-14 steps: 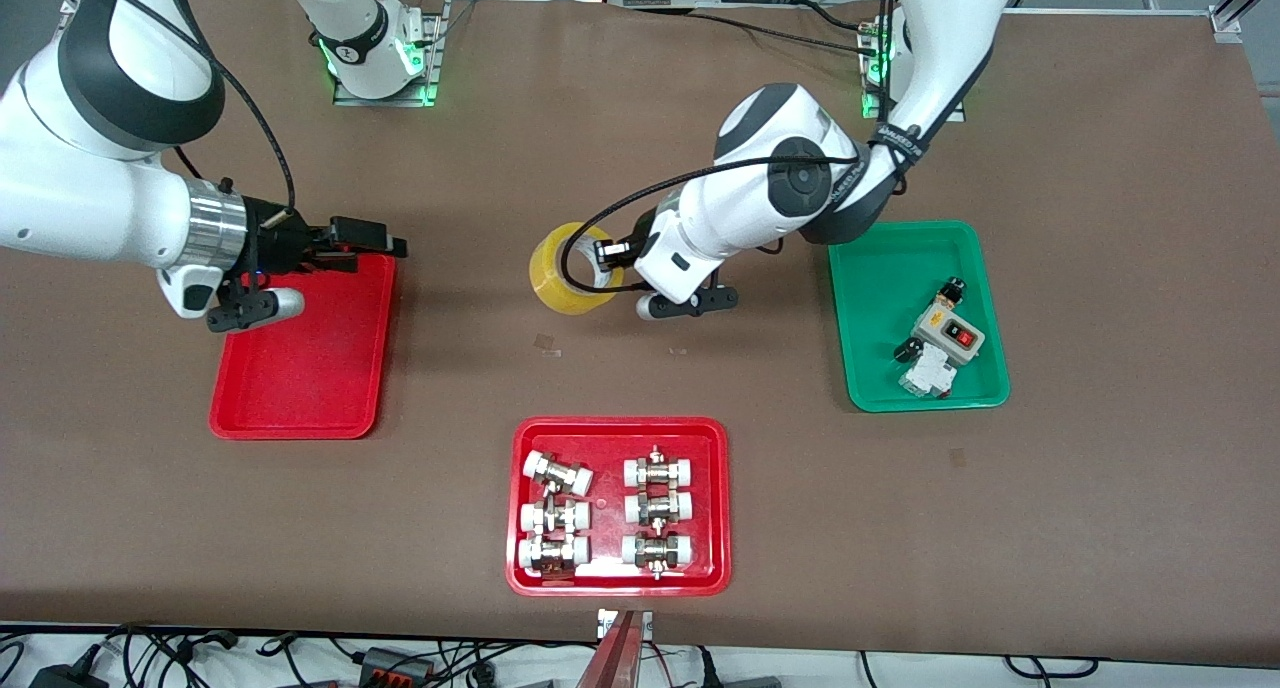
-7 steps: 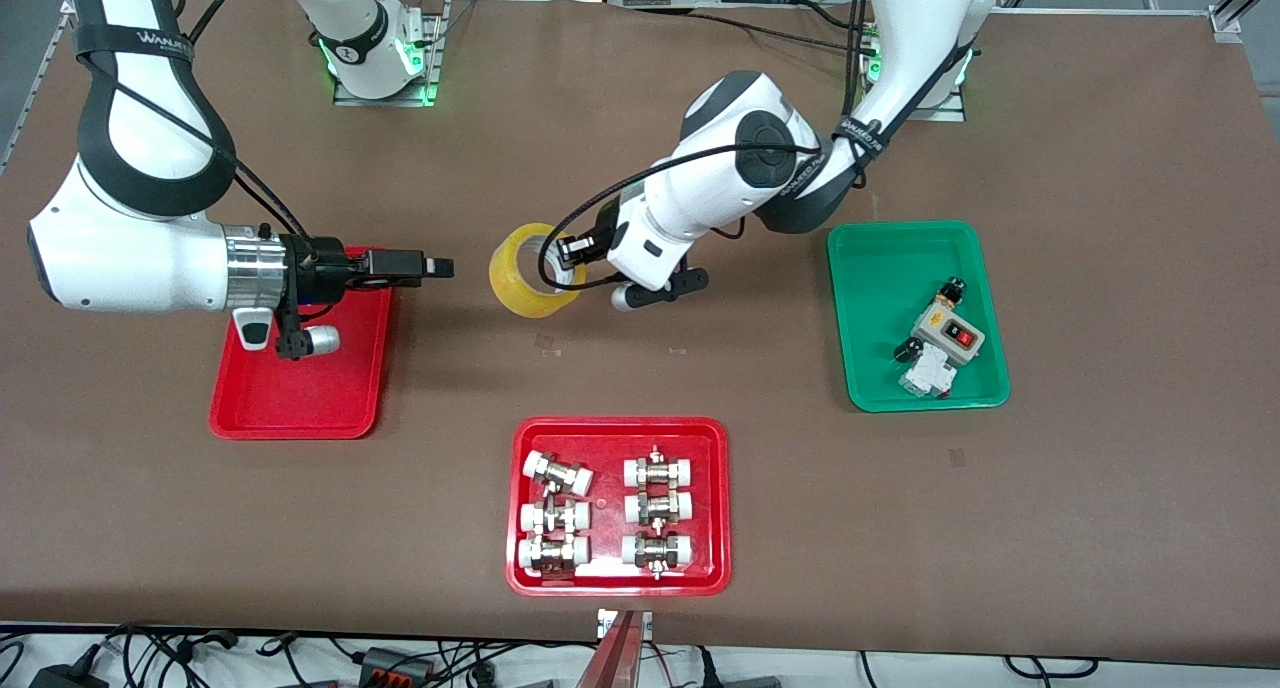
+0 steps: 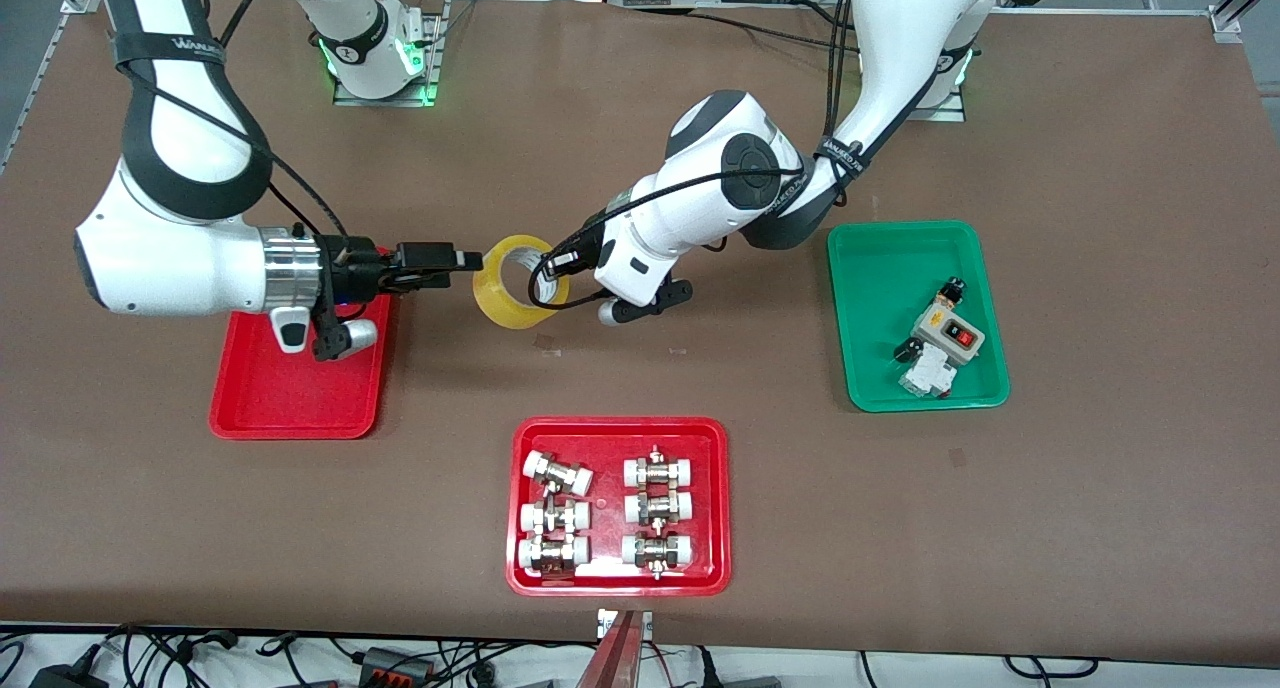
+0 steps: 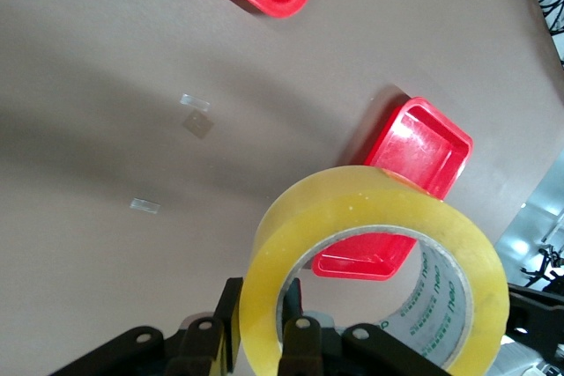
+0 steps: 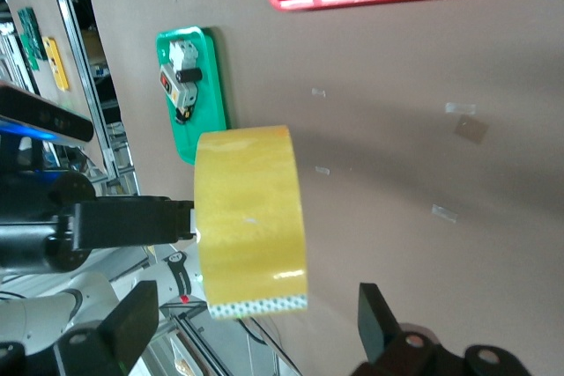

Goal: Left arm passes tape to right arm into tray
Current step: 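Close the right gripper on the tape held by the left gripper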

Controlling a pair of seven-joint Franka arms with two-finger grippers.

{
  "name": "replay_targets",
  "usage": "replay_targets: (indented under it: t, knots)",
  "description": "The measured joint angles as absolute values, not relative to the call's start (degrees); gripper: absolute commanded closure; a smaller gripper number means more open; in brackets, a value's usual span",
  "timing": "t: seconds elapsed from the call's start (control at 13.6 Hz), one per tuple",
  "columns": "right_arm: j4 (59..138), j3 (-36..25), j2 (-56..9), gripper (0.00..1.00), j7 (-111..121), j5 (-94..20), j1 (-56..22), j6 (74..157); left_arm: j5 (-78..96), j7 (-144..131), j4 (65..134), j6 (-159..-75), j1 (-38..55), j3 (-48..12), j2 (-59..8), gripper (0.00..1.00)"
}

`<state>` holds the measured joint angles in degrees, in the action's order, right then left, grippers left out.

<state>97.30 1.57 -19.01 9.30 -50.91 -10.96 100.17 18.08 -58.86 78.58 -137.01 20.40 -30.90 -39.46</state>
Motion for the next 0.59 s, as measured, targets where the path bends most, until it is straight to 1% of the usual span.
replay_targets:
  t: [0.22, 0.59]
  knots:
    - [97.30, 1.57, -20.28, 0.00, 10.99, -50.89, -12.00, 100.40, 18.08, -60.29, 76.47, -137.12, 21.11, -30.85, -40.68, 1.00]
    - [97.01, 1.27, -20.80, 0.00, 11.62, -50.91, -11.64, 100.38, 18.08, -60.36, 76.00, -137.13, 21.13, -30.77, -41.14, 1.00]
